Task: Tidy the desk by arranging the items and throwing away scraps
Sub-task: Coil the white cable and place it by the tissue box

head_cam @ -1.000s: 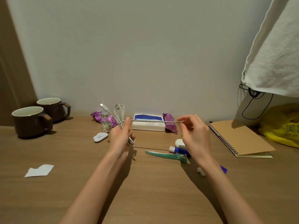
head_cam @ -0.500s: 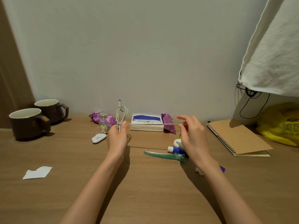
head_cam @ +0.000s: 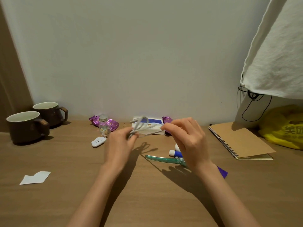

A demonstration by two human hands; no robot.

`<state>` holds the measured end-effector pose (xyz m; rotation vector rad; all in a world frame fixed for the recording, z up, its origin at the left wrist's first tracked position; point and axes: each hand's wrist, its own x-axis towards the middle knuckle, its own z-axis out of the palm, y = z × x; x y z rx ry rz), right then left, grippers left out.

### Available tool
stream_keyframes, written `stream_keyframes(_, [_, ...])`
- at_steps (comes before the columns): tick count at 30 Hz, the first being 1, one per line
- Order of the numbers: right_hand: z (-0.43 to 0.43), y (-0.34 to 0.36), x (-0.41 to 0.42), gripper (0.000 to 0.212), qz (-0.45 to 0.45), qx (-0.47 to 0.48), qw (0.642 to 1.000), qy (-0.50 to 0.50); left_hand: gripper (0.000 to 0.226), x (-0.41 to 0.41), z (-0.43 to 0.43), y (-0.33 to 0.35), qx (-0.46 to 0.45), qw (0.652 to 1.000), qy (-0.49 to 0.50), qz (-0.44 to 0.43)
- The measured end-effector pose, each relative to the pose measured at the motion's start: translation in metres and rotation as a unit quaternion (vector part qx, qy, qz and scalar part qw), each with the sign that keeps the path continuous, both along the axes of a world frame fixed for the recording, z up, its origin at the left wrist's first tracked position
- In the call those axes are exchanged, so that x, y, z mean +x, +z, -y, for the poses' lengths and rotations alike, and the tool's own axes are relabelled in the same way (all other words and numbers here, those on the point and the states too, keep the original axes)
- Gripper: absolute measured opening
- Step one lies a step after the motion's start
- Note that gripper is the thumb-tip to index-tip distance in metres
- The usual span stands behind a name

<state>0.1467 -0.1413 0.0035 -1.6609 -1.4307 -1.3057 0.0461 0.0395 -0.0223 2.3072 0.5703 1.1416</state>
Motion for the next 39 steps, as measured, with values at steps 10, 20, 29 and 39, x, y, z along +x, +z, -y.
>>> stream_keyframes(10, [0.006,0.050,0.030,0.016,-0.298,-0.070,0.951,0.045,0.018,0.008,0.027,0.002,0.168,0.936,-0.306,-0.043])
stream_keyframes(20, [0.001,0.009,0.019,0.012,-0.541,-0.172,0.820,0.067,0.007,0.000,0.035,0.020,-0.169,0.946,-0.248,0.121])
stream_keyframes(29, [0.000,0.001,-0.004,0.017,-0.255,-0.278,0.925,-0.047,0.007,0.007,0.015,0.005,-0.156,0.985,-0.074,0.024])
stream_keyframes(39, [-0.007,0.028,-0.026,0.026,0.037,-0.322,0.944,-0.055,0.009,-0.001,0.023,-0.001,0.200,0.973,-0.093,-0.067])
